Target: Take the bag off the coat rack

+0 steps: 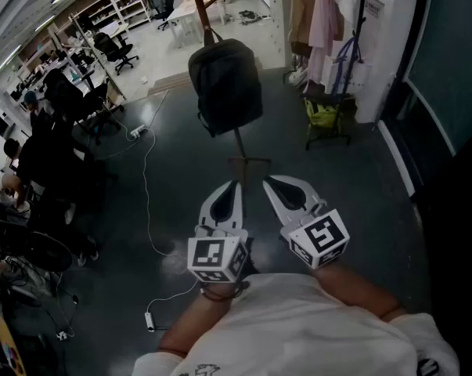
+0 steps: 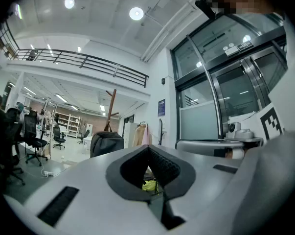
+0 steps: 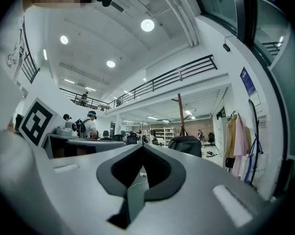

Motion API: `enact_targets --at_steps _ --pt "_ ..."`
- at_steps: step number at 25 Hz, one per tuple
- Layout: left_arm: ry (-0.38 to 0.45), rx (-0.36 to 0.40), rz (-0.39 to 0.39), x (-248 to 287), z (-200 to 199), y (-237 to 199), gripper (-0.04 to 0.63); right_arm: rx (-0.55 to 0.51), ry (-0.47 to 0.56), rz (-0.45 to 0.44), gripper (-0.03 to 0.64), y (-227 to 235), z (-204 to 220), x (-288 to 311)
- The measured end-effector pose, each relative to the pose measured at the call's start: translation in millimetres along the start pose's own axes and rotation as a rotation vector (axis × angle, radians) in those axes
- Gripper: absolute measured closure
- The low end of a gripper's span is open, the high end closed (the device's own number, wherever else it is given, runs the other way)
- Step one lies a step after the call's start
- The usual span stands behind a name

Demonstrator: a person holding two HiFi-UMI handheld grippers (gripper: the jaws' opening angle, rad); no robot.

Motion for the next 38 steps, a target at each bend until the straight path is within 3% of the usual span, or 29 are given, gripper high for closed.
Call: enact_targets --at_steps 17,25,38 --pt "-0.007 -0.023 0.041 35.2 2.5 -41.7 0.589 0.040 0.017 -0.028 0.614 13.1 2.6 47.1" --pt "-0.002 -0.031 0.059 74.1 -3.6 -107.5 0.589 0.044 0.005 -0.017 0.614 24.0 4.1 124.5" --pt "-0.030 -0.023 0.157 164.4 -33.3 -238.6 0.589 0.076 -0.023 0.063 0.614 59.7 -8.8 280.7"
Point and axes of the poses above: the fingertips, and each gripper's own axes: x forward along the fingers, y to its right, z out of its underside, the point moved 4 cm from there along -x, backward along the fingers, and after that the axes turned 4 degrees about -y, right-handed, at the moved point
